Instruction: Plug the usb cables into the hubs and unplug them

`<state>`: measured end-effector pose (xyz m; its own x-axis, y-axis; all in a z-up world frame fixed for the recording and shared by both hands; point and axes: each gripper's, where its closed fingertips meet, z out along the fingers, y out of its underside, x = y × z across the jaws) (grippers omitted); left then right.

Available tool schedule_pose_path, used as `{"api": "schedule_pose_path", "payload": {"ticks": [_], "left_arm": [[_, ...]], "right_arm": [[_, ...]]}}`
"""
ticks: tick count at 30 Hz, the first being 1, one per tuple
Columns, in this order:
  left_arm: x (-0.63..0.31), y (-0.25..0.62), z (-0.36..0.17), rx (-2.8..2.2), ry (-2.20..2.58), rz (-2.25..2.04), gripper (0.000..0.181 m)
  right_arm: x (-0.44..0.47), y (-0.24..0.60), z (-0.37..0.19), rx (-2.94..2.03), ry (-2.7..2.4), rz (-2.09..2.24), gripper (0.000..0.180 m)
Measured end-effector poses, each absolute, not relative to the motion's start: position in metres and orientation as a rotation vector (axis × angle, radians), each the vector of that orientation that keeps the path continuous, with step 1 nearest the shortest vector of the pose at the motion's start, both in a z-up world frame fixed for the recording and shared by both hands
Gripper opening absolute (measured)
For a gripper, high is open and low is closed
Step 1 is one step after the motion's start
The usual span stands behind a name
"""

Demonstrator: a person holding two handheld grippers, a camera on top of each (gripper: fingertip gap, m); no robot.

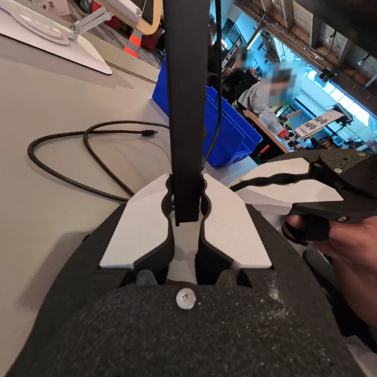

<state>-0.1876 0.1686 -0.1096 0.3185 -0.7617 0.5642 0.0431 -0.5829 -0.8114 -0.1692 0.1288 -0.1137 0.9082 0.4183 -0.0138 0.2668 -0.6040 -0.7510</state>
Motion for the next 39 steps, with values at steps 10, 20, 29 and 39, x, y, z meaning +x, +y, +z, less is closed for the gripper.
{"api": "schedule_pose_path", "payload": {"ticks": [10, 20, 29, 39], "left_arm": [[-0.202, 0.156, -0.058, -1.532, 0.699, -1.845, 0.024], [-0.199, 0.138, -0.05, -1.463, 0.768, -1.906, 0.023], [-0.207, 0.149, -0.059, -1.527, 0.789, -1.742, 0.033], [-0.211, 0.163, -0.06, -1.56, 0.631, -1.873, 0.026]], "right_arm": [[-0.162, 0.139, -0.018, -1.891, -0.583, 0.894, 0.035], [-0.204, 0.155, -0.041, -1.981, -0.7, 1.207, 0.028], [-0.108, 0.176, 0.032, -1.974, -0.802, 0.649, 0.024], [0.163, 0.266, 0.058, -2.429, -0.935, -0.339, 0.024]]}}
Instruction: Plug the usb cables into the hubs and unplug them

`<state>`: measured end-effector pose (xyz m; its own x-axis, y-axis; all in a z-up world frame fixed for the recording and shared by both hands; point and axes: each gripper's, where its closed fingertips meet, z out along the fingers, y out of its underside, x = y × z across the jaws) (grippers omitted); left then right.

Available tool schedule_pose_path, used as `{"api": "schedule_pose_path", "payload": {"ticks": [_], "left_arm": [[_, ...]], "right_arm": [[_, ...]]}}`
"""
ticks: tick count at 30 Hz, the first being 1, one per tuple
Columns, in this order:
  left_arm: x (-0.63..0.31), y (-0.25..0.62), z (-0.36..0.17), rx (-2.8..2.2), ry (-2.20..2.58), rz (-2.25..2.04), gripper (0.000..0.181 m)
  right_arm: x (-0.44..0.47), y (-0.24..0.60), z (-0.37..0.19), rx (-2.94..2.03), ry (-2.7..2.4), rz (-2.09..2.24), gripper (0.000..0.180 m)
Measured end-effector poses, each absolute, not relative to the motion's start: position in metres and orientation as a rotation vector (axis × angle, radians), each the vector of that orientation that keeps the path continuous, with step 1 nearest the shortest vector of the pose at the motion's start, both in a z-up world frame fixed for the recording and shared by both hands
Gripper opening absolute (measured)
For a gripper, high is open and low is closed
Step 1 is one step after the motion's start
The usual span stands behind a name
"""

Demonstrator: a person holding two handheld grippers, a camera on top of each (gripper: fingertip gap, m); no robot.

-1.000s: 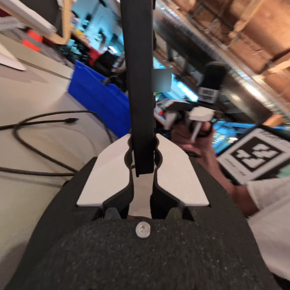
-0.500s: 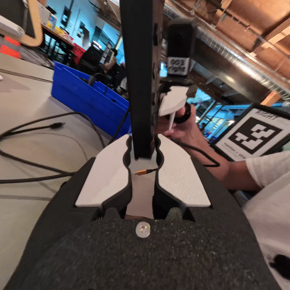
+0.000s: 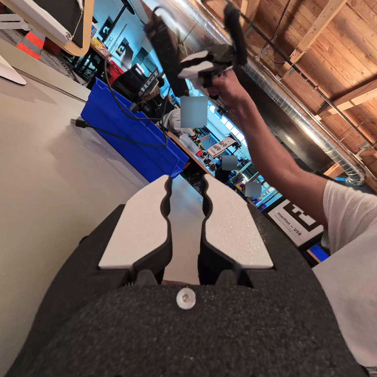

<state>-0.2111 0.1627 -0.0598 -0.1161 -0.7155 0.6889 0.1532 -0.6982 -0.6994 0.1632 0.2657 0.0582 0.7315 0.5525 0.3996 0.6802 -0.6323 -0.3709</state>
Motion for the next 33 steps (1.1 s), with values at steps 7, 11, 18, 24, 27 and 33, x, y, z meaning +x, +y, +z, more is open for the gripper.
{"api": "schedule_pose_path", "payload": {"ticks": [7, 11, 18, 24, 27, 33], "left_arm": [[-0.205, 0.155, -0.061, -1.568, 0.681, -1.871, 0.026], [-0.203, 0.148, -0.062, -1.568, 0.72, -1.875, 0.026], [-0.2, 0.134, -0.06, -1.557, 0.77, -1.9, 0.026], [-0.193, 0.127, -0.064, -1.567, 0.816, -1.92, 0.026], [-0.192, 0.125, -0.064, -1.569, 0.809, -1.942, 0.026], [-0.191, 0.126, -0.064, -1.567, 0.811, -1.922, 0.026]], "right_arm": [[0.219, 0.287, -0.035, -2.626, -1.418, -0.733, 0.025], [0.225, 0.295, -0.084, -2.733, -1.495, -0.699, 0.025], [0.234, 0.269, -0.149, -2.922, -1.731, -0.575, 0.025], [0.23, 0.273, -0.15, -2.839, -1.609, -0.384, 0.026], [0.217, 0.273, -0.131, -2.832, -1.381, -0.194, 0.035], [0.159, 0.273, -0.05, -2.69, -1.137, 0.108, 0.046]]}}
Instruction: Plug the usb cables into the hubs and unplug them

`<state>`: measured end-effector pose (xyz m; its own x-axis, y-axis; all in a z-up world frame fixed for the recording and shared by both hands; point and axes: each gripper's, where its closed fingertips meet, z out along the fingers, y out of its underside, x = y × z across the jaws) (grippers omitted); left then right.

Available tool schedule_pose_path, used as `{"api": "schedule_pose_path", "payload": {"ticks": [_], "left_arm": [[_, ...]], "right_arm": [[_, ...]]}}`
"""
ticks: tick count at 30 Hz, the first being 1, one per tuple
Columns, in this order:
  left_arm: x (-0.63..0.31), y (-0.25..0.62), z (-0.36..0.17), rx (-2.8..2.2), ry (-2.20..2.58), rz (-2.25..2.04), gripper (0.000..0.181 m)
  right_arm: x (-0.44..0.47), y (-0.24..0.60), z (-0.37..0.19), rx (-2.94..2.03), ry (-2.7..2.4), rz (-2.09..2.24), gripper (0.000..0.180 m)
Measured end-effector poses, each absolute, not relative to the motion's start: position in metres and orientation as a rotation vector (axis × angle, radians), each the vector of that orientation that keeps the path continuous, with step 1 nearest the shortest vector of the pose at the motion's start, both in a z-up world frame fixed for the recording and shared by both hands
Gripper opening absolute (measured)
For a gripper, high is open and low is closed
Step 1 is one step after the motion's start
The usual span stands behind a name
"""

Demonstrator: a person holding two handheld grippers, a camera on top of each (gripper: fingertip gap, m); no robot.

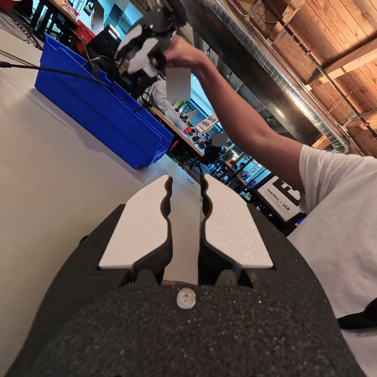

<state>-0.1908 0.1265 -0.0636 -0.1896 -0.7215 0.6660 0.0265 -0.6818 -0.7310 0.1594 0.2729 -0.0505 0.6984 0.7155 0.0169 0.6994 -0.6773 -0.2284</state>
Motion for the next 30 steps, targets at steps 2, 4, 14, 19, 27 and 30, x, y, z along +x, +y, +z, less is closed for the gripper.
{"api": "schedule_pose_path", "payload": {"ticks": [2, 4, 14, 19, 27, 30], "left_arm": [[-0.189, 0.126, -0.064, -1.571, 0.814, -1.924, 0.026], [-0.188, 0.125, -0.065, -1.574, 0.821, -1.922, 0.026], [-0.19, 0.12, -0.066, -1.581, 0.833, -1.923, 0.026], [-0.196, 0.124, -0.067, -1.594, 0.814, -1.914, 0.026], [-0.198, 0.123, -0.067, -1.602, 0.779, -1.941, 0.026], [-0.194, 0.121, -0.069, -1.609, 0.792, -1.94, 0.026]], "right_arm": [[0.129, 0.278, -0.041, -2.608, -1.133, 0.135, 0.062], [0.105, 0.283, -0.047, -2.523, -1.229, 0.011, 0.083], [0.092, 0.308, -0.11, -2.507, -1.626, -0.799, 0.013], [0.088, 0.315, -0.069, -2.37, -1.572, -0.817, 0.004], [0.201, 0.266, -0.001, -2.442, -1.282, -0.599, 0.004], [0.234, 0.247, -0.016, -2.535, -1.16, -0.477, 0.004]]}}
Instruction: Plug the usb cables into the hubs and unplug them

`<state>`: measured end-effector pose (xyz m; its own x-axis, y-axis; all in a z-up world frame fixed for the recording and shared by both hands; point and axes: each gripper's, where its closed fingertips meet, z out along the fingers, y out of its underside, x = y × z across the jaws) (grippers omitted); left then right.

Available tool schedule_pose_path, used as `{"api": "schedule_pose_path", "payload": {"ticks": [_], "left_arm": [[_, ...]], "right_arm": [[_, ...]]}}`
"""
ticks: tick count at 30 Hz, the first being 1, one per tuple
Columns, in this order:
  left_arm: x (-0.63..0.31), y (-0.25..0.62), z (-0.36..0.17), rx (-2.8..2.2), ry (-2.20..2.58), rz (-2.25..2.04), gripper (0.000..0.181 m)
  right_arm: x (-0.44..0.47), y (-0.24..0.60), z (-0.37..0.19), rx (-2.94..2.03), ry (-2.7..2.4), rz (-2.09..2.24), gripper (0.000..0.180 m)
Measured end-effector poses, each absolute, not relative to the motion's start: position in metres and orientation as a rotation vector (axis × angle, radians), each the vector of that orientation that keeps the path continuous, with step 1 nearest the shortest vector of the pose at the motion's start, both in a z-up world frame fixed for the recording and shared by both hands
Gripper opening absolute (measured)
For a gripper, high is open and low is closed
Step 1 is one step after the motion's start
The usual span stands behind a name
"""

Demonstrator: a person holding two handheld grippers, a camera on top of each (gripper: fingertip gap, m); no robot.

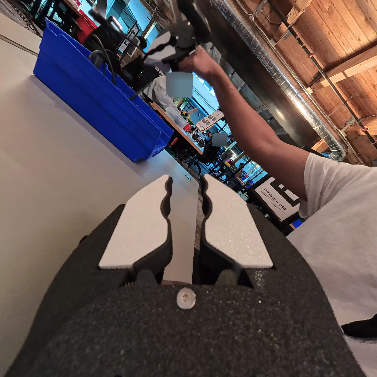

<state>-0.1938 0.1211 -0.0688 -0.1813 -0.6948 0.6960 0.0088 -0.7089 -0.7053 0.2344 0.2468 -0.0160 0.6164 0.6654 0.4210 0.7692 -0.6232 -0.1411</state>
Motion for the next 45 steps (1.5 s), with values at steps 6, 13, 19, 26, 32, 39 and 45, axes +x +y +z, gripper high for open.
{"api": "schedule_pose_path", "payload": {"ticks": [6, 13, 19, 26, 32, 39, 45], "left_arm": [[-0.183, 0.117, -0.072, -1.622, 0.827, -1.942, 0.026], [-0.188, 0.121, -0.071, -1.621, 0.822, -1.927, 0.026], [-0.204, 0.143, -0.077, -1.648, 0.741, -1.809, 0.026], [-0.248, 0.198, -0.069, -1.584, 0.745, -1.081, 0.027], [-0.313, 0.227, -0.059, -1.603, 0.547, -0.771, 0.038], [-0.403, 0.227, -0.067, -1.696, 0.496, -0.459, 0.033], [-0.424, 0.228, -0.101, -1.922, 0.444, -0.633, 0.024]], "right_arm": [[0.257, 0.269, -0.064, -2.657, -1.178, -0.755, 0.004], [0.264, 0.307, -0.135, -2.831, -1.173, -0.874, 0.005], [0.264, 0.304, -0.124, -2.734, -1.033, -0.726, 0.025], [0.222, 0.272, -0.02, -2.42, -0.755, -0.428, 0.042], [0.206, 0.211, 0.04, -2.12, -0.379, -0.471, 0.032], [0.134, 0.115, -0.005, -1.895, -0.061, -0.157, 0.047], [0.082, 0.049, -0.104, -1.885, 0.131, 0.0, 0.042]]}}
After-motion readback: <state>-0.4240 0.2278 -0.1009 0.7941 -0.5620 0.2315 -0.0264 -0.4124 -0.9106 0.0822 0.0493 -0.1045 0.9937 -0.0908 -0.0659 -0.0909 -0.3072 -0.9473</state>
